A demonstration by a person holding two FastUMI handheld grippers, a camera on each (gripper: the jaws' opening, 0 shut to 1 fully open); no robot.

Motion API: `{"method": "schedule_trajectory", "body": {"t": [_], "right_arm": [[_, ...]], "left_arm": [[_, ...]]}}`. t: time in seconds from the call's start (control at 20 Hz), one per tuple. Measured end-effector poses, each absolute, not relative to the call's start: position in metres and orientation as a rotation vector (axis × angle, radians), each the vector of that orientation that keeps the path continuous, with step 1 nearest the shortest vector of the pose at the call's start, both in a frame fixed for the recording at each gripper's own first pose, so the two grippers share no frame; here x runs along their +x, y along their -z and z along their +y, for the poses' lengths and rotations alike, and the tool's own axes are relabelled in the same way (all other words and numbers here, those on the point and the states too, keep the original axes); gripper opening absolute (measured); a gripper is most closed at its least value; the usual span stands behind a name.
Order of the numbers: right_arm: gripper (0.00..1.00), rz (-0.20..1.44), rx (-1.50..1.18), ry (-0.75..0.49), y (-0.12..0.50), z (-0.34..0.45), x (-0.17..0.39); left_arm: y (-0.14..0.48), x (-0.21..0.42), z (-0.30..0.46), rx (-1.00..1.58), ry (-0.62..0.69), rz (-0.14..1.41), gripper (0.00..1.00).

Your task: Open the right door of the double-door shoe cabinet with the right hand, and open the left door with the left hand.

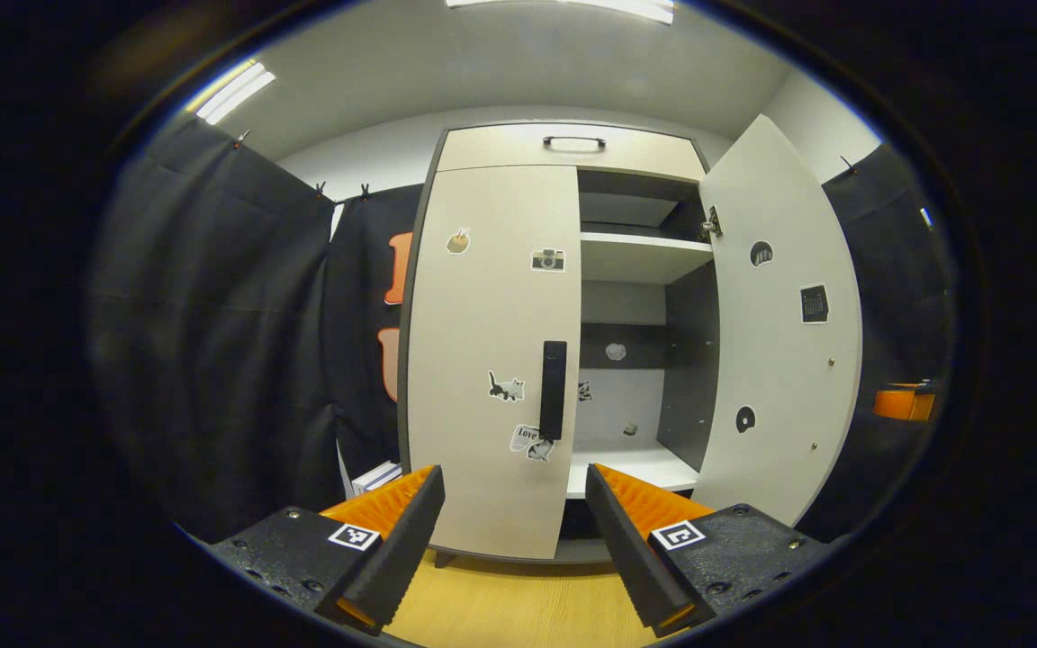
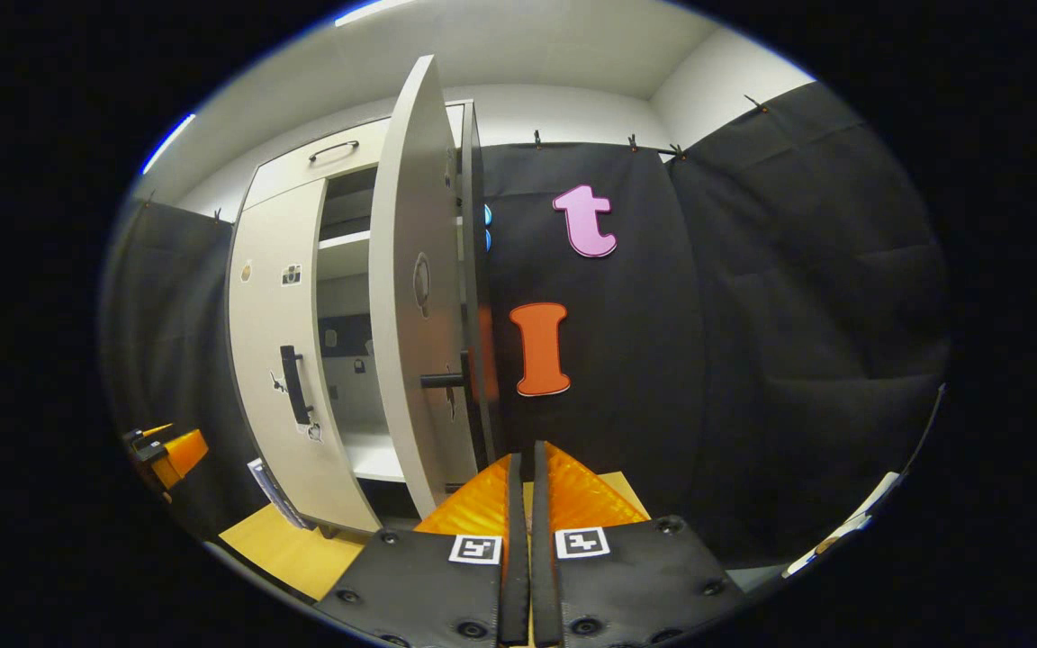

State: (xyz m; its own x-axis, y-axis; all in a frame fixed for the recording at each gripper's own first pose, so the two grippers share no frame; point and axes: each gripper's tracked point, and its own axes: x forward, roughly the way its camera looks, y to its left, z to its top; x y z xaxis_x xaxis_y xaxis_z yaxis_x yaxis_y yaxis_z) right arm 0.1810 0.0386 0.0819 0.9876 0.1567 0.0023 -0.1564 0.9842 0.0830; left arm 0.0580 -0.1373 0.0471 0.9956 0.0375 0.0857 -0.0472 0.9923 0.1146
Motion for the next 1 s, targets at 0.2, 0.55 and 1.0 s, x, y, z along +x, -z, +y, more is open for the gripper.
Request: {"method": "schedule_trajectory", "body": {"t": [0.2,0.55,1.0], "right_arm": [[0.69,0.016,0.072,-0.118,-0.079,0.023,0.179],[0.89,0.040,0.054,-0.044,-0.072,0.001,0.178],[0.98,0.049,0.061,-0.003,-0.067,-0.011,0.175]], "left_arm": [[-0.047,0.095,-0.142,0.133,-0.033,-0.069,0.94],[-0.060,0.161,-0.158,0.131,-0.012,-0.075,0.92],[-0.055,0.247,-0.156,0.143,-0.011,-0.056,0.94]]}}
